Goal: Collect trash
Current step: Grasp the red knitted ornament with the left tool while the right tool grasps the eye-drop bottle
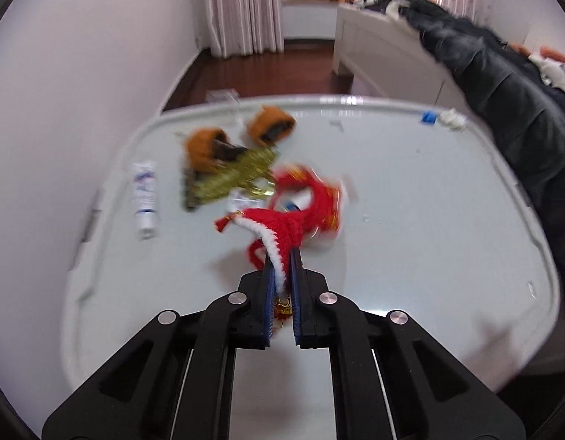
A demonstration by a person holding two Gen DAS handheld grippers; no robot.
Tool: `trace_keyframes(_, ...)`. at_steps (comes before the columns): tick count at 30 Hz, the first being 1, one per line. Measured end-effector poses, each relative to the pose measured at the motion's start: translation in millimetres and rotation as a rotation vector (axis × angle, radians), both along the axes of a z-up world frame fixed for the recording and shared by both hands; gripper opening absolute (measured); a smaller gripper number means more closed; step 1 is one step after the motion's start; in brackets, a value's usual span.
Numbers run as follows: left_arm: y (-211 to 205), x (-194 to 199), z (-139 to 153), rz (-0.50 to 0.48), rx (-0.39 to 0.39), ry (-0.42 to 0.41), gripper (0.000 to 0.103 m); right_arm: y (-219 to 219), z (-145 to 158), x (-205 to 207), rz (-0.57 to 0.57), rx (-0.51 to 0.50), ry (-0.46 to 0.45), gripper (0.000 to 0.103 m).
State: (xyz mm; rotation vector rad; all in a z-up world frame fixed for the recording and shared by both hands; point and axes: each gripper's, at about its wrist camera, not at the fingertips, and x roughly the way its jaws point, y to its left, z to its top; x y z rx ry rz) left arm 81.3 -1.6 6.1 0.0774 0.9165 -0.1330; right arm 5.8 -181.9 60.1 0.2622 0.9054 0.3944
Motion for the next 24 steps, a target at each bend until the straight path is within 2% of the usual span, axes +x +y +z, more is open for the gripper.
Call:
trace_keyframes(5,41.9,-36.5,35.1,0.029,-0.008,-0.037,0.007,28.3,-6.2,24.2,0.073,-0.021,0.041,0.085)
trace_keyframes(10,72.6,-45.2,50.6,0.073,-0.035,-0.063,0.007,83.4,-22.3,72.4,0.174,-0.143,0.012,0.085)
trace_keyframes(14,82.3,-47.9,48.5,0.083,-0.038,-0.083,0.007,128.6,-54.0,105.6,0.249,-0.203,0.021,0.085)
trace_keyframes(17,88.3,-45.1,42.2,0.087,-0.07,-0.07,0.007,160.7,-78.9,126.2,0.305,-0.221,0.034,0.085)
trace_keyframes(22,90.5,-42.6,35.6,0.075,-0.101,-0.059,0.007,184.8,-103.3,153.5,0.322,-0.244,0.07,0.085)
trace_keyframes(24,92.2,-42.3,33.4,0.074,-0.118,-0.053,0.007,187.3,-106.2,157.1,0.316,-0.265,0.052,0.082)
